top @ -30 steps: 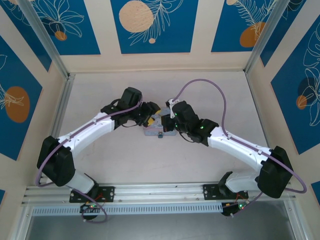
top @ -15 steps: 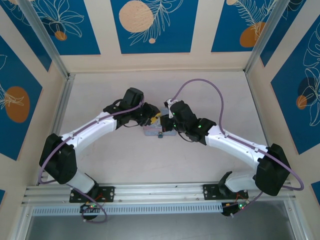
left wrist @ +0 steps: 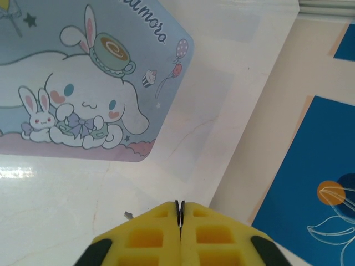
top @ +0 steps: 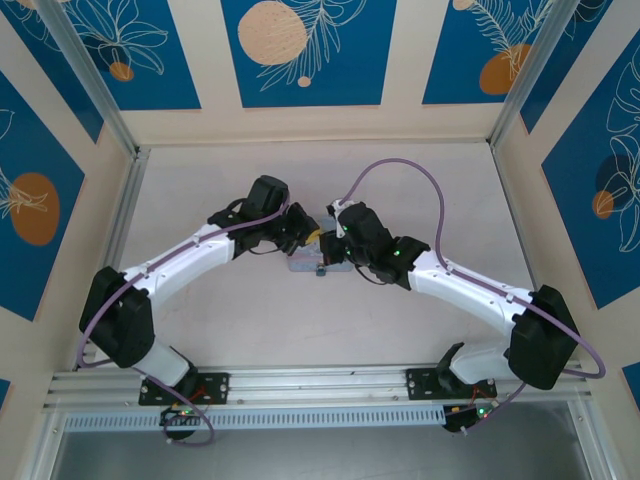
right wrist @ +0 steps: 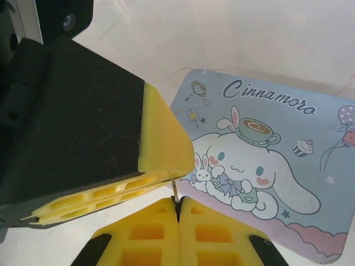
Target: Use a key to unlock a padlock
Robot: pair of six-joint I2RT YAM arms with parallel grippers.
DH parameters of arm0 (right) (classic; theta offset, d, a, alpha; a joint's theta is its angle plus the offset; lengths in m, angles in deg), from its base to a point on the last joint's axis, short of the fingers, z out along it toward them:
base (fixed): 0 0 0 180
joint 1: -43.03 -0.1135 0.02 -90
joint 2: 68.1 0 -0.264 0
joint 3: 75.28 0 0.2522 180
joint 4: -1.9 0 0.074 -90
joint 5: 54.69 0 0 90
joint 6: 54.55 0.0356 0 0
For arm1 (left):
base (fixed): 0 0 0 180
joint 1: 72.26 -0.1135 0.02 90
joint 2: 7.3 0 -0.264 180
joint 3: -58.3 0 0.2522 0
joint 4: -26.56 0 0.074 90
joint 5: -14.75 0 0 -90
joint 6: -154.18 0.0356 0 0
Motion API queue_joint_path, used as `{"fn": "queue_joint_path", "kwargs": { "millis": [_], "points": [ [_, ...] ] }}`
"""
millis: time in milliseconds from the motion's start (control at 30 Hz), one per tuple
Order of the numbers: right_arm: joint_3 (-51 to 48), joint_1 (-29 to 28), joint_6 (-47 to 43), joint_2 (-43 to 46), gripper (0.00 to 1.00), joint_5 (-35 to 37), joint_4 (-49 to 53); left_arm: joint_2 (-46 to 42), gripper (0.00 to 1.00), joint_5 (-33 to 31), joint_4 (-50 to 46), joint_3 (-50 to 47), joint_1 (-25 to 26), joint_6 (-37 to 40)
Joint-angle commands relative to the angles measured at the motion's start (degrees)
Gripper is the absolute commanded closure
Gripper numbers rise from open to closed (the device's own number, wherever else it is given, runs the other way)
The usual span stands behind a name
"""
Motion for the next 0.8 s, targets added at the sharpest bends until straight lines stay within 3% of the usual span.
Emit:
{"fn": "queue_joint_path", "kwargs": {
  "millis": [0,33,233,367,500,667,767],
  "points": [
    [3.2,0.4,0.7,1.2,0.72,1.4,1.2,1.2,1.00,0.3,-0.8,1.7,0.7,2.9],
    [3.0,1.2,1.5,2.6,0.63,0.7,1.5,1.2,1.00,-0.2,-0.8,1.7,0.5,4.6],
    [-2.0,12.6,10.6,12.2,0.35,-13.7,0.6,-0.6,1.00,-3.7,2.9,1.5,-1.1,19.6],
    [-3.5,18.8,17.0,14.7,0.27,-22.2,-1.2,-1.9,1.00,-5.8,4.9,3.0,-1.4,30.3],
    [-0.7,19.6,20.6,13.2,0.18,-19.5,2.3,-2.9,1.00,-10.1,4.5,4.7,-1.2,38.2],
    [3.7,20.3,24.5,8.6,0.15,-18.8,5.9,-8.6,1.00,-19.4,15.7,-2.8,-1.2,39.7],
    [2.0,20.7,25.2,7.2,0.15,-24.3,-0.7,-10.6,1.00,-21.0,19.8,-5.2,-1.3,40.1]
  ]
}}
